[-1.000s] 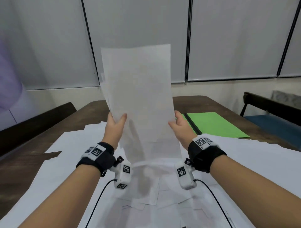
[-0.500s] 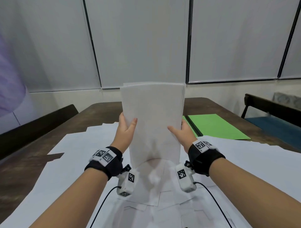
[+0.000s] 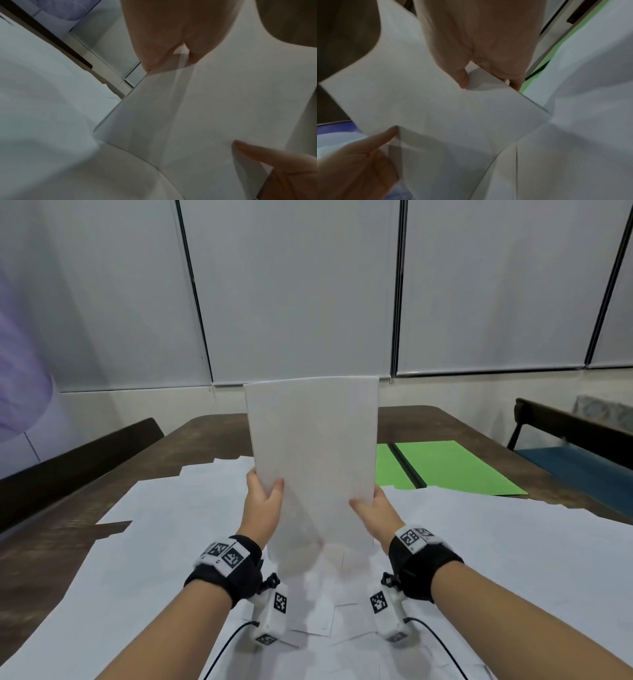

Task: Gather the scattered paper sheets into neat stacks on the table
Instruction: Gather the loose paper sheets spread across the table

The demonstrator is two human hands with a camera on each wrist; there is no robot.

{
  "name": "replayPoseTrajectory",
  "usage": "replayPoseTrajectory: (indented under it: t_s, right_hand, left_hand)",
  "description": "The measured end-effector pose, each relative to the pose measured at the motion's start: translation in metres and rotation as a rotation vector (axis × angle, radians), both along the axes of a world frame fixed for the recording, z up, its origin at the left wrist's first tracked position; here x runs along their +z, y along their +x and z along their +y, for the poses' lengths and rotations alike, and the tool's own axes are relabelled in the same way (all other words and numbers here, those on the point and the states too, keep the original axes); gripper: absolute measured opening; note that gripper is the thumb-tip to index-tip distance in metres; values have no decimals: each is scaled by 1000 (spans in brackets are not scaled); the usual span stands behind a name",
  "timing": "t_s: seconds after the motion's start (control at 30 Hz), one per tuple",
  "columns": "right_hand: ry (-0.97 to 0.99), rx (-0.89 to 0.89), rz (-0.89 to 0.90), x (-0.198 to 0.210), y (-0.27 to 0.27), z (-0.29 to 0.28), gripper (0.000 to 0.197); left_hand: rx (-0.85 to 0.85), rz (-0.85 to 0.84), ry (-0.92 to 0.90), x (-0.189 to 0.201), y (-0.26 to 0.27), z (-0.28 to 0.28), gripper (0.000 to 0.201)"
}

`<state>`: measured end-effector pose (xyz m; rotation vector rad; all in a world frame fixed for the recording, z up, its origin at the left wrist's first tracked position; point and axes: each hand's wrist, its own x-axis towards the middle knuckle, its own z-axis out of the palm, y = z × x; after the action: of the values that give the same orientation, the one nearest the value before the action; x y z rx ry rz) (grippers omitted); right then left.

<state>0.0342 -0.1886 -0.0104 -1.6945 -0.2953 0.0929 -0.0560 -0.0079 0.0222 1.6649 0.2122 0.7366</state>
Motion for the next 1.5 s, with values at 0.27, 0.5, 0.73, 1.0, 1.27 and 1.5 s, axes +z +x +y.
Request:
replayPoseTrajectory:
  t_s: [0.27,0.5,0.73,1.0,1.27,1.5]
  right_hand:
    - [135,-83,-69,10,11,-8,34]
    - [46,-151,18,-9,8,-22,32]
    - [-207,-125,81,7,5,-86,27]
    - [-910,-191,280,-5,21,-184,79]
    - [-1140,-267,345,-13,40,-227,97]
    - [-1060,-231,325,-13,46,-222,88]
  left_hand:
    - [-15,-94,33,11,-1,3,33]
    - [-31,161,138,-10,0,-8,20]
    - [-244,381,-9,-22,24,-37,27]
    - [-217,893,227,-72,52,-60,19]
    - [-224,1106,594,-53,48,-67,42]
    - [-128,1075,666,-31,35,-80,48]
